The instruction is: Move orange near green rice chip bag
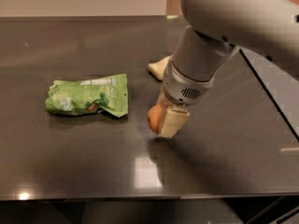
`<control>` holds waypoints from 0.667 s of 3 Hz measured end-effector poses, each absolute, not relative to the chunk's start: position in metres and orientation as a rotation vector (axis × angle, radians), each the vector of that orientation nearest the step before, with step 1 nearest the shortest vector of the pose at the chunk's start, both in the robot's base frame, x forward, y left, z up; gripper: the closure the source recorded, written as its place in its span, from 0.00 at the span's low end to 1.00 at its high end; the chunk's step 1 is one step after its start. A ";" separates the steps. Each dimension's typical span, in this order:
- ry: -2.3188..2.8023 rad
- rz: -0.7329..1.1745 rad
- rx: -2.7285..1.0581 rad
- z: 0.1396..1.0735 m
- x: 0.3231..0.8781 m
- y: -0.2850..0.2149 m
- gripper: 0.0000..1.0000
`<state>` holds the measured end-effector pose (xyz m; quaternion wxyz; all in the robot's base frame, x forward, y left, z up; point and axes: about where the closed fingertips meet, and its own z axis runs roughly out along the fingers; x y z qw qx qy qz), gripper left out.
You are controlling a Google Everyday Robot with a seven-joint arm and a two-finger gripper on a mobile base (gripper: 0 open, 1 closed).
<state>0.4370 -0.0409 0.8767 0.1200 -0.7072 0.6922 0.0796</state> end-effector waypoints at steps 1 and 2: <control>2.003 0.252 -2.085 0.868 0.441 -0.017 1.00; 1.985 0.269 -2.087 0.861 0.447 -0.002 1.00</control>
Offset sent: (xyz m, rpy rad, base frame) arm 0.0179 0.0558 -0.0270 0.0421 0.0174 0.0419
